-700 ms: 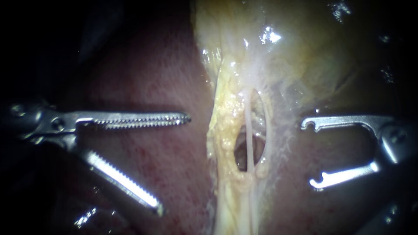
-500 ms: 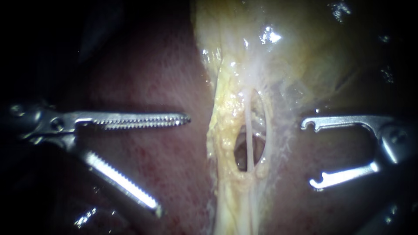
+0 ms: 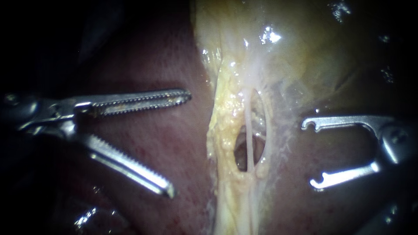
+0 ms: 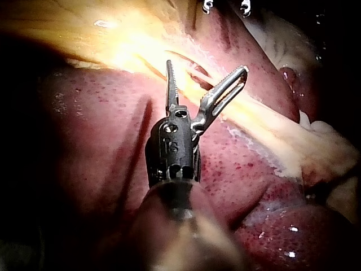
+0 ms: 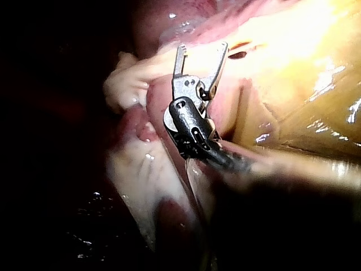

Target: Grabbing gallbladder

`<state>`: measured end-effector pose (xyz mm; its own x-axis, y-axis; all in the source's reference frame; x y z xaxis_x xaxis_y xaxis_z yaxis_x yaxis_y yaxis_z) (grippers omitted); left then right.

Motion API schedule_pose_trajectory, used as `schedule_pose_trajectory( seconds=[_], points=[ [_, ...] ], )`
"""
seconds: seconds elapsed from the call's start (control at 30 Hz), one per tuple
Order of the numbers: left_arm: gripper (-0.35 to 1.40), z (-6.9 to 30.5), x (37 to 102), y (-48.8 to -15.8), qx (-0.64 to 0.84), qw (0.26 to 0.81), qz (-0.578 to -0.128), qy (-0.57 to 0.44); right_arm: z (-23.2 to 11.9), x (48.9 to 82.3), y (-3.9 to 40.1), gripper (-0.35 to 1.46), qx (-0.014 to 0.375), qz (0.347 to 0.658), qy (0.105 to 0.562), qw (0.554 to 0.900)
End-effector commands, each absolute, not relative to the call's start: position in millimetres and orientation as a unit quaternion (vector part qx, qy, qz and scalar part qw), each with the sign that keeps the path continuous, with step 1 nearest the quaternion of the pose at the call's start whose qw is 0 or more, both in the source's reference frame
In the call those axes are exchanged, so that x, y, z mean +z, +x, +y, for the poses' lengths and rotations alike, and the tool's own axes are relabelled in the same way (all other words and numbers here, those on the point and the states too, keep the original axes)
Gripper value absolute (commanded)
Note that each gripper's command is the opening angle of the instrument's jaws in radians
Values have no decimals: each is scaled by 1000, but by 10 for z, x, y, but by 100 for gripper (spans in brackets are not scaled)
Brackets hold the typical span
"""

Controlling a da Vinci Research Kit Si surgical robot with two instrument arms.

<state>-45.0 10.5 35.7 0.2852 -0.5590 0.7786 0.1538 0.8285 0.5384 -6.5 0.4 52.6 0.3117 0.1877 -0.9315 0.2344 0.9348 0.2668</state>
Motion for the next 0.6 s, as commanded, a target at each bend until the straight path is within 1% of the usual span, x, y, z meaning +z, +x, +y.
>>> schedule_pose_trajectory(
  seconds=[0.03,0.1,0.33,0.6],
  points=[
    [86,105,358,-451,-246,783,-539,190,4,526,-65,59,-15,586,180,790],
    [81,106,359,-453,-264,786,-525,192,4,526,-65,59,-15,586,180,790],
    [72,109,365,-463,-309,797,-481,195,4,526,-65,59,-15,586,180,790],
    [62,115,375,-484,-331,798,-464,196,4,526,-65,58,-15,586,180,790]
  ],
)
